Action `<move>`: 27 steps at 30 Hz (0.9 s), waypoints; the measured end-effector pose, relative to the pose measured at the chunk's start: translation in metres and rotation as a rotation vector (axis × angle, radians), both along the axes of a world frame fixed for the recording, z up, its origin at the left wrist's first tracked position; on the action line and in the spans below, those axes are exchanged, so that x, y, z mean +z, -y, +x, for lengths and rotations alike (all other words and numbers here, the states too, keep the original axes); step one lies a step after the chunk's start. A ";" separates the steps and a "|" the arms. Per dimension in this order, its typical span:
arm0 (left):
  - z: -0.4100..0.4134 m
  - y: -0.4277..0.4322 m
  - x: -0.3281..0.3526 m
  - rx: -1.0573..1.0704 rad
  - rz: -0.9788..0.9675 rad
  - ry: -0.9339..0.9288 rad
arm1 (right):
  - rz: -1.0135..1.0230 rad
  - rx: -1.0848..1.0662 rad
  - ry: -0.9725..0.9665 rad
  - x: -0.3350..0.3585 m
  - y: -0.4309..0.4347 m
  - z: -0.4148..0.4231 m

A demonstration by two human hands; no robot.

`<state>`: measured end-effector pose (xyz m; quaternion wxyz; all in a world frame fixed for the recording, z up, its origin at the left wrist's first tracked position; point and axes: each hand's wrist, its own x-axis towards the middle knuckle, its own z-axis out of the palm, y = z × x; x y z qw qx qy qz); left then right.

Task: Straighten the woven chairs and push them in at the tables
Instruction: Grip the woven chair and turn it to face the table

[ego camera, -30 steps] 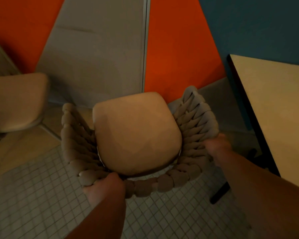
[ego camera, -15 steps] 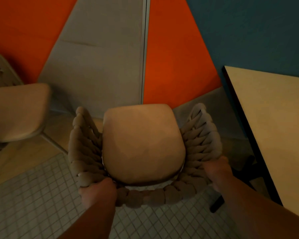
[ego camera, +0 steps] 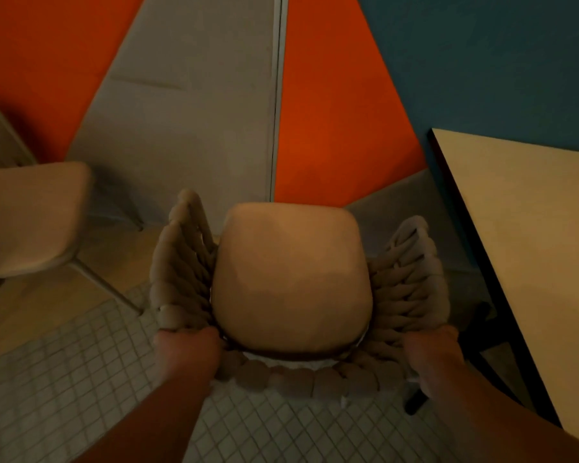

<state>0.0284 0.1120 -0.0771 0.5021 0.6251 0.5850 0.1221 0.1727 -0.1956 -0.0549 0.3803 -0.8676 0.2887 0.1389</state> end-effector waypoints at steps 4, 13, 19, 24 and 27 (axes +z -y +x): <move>0.026 -0.025 -0.014 -0.041 0.018 -0.035 | 0.023 -0.086 -0.010 0.001 -0.011 0.001; 0.058 -0.076 0.011 -0.069 0.001 -0.065 | 0.150 -0.228 -0.013 -0.010 -0.045 -0.030; 0.062 -0.099 0.031 -0.220 0.099 -0.193 | 0.172 -0.292 0.026 -0.015 -0.072 -0.045; 0.060 -0.102 0.027 -0.255 0.219 -0.351 | 0.176 -0.288 0.024 -0.004 -0.079 -0.051; 0.050 -0.069 0.047 -0.636 0.757 -0.483 | 0.161 -0.260 0.001 0.002 -0.079 -0.049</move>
